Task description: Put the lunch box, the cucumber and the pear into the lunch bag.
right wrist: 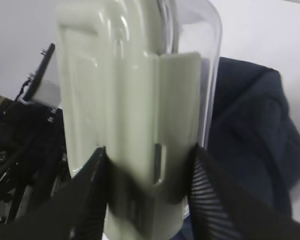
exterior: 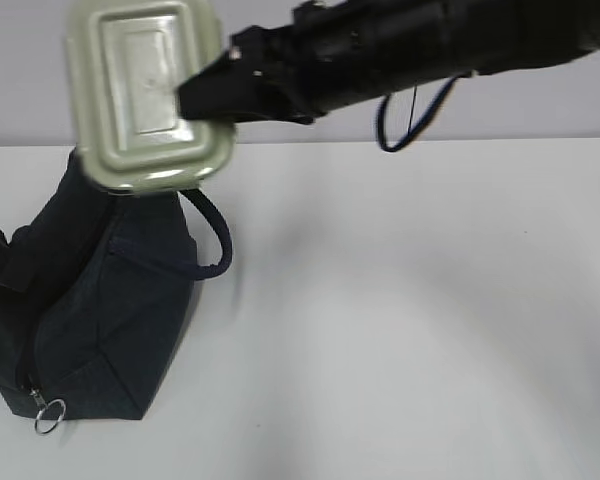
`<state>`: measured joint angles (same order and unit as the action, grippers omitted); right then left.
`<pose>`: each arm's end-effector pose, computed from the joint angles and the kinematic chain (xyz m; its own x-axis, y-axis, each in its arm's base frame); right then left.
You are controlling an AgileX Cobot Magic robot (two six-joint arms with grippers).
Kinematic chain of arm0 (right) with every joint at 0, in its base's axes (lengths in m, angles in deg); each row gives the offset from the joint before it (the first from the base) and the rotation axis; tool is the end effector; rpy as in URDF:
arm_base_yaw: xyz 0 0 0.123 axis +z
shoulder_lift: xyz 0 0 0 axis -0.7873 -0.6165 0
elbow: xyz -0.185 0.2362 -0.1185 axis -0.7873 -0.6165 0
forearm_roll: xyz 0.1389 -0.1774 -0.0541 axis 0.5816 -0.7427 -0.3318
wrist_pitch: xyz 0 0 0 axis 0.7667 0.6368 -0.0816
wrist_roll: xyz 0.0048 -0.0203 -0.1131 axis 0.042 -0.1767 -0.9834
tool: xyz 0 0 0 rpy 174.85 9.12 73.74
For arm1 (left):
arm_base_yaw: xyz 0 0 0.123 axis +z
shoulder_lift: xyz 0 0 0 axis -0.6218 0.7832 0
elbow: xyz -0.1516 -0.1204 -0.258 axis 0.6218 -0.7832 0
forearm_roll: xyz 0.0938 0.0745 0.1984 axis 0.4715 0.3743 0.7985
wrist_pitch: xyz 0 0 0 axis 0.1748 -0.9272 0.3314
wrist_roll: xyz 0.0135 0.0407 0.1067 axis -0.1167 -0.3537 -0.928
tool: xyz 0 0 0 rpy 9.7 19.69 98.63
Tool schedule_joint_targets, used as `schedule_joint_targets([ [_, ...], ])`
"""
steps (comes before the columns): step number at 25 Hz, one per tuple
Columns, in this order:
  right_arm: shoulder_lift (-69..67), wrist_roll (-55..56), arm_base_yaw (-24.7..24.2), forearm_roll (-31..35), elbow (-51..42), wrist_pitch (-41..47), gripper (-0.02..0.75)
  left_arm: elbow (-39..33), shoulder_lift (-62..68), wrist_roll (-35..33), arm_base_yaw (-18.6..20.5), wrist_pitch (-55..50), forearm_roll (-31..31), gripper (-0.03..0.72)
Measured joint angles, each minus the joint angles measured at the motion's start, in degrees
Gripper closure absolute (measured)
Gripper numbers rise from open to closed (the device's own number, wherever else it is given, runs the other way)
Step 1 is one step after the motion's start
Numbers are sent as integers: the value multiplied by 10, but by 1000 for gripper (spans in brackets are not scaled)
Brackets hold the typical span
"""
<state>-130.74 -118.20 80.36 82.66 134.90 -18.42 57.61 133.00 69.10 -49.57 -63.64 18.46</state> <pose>0.3258 0.2631 0.3518 -0.5539 -0.1346 -0.8216 -0.7863 0.4091 0.4631 0.2085 -0.0612 0.2735 -0.8327 0.2982 -0.4665 0.3810 0.9200 -0.0920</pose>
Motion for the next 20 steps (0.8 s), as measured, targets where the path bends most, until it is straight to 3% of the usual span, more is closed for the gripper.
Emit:
schedule_joint_targets([
  [4,-53,7,36,0,47,-45,411,0,0,0,0,-3,0,704],
  [12,-140,13,43,-11,98,-69,411,0,0,0,0,-4,0,704],
  [14,-145,34,46,-54,101,-69,412,0,0,0,0,-7,0,704],
  [20,-143,190,48,-287,110,-35,412,0,1,0,0,-10,2,704],
])
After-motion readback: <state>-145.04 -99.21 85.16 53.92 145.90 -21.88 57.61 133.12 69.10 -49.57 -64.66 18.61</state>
